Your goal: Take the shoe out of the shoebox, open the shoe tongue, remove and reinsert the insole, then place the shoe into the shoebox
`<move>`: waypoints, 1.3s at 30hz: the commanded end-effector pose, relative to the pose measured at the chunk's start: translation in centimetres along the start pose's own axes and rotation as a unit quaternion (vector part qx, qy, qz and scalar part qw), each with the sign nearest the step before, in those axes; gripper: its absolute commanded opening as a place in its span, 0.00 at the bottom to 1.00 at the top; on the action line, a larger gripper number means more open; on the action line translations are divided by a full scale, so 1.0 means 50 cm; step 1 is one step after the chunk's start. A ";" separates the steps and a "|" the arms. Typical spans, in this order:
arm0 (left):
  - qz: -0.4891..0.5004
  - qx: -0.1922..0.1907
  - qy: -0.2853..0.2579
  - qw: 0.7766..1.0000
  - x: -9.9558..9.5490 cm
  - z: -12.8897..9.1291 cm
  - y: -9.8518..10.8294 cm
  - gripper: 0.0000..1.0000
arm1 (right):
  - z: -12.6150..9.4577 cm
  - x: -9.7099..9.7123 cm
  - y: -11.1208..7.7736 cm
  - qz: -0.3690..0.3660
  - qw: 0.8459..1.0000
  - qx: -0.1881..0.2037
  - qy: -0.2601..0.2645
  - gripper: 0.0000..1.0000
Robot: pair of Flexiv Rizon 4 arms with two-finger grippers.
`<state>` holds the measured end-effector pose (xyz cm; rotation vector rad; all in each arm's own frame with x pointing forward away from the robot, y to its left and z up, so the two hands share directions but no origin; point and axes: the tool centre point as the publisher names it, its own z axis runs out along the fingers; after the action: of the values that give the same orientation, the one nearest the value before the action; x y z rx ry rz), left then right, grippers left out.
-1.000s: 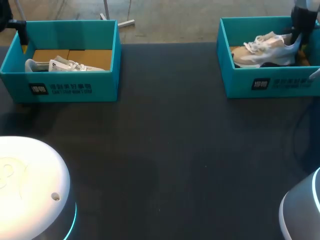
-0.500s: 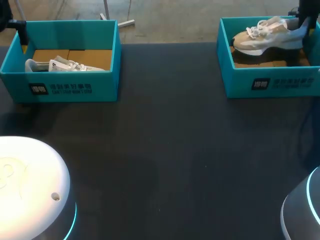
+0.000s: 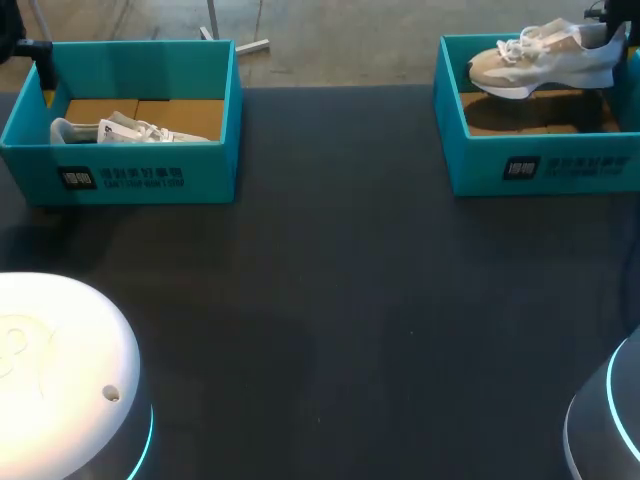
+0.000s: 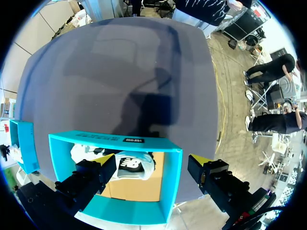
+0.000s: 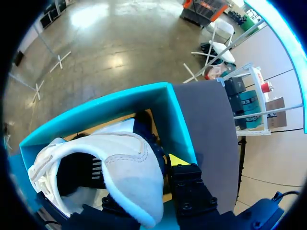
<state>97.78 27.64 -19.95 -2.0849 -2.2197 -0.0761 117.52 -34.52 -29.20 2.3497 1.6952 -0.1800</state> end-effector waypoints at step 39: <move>0.000 -0.002 0.001 1.000 0.000 -0.001 -0.003 1.00 | -0.287 -0.025 -0.134 0.090 0.994 -0.031 -0.043 0.00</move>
<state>97.78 27.64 -19.95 -2.0850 -2.2197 -0.0761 112.47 -30.51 -15.92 2.4443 1.4331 -0.2556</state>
